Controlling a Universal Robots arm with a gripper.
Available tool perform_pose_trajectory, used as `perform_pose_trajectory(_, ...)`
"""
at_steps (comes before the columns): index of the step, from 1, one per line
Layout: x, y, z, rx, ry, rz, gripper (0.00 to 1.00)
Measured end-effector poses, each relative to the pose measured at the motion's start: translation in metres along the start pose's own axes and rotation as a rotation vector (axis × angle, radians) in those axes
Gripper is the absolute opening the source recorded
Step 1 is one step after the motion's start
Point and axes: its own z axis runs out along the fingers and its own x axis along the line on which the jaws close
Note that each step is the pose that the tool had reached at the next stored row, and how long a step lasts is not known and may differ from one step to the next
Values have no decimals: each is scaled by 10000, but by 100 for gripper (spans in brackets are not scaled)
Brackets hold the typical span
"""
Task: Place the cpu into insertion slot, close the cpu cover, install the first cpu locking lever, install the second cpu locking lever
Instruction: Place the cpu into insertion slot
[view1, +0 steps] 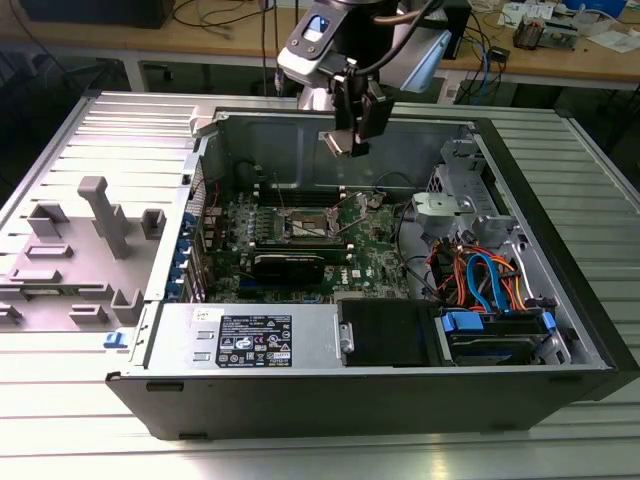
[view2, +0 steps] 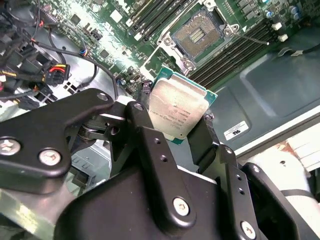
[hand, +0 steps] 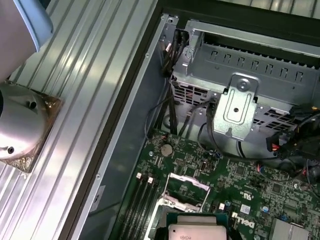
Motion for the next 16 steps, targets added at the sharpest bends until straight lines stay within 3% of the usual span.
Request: perform_pose_trajectory(16, 0, -1, 0, -38, -176, 1956, 55)
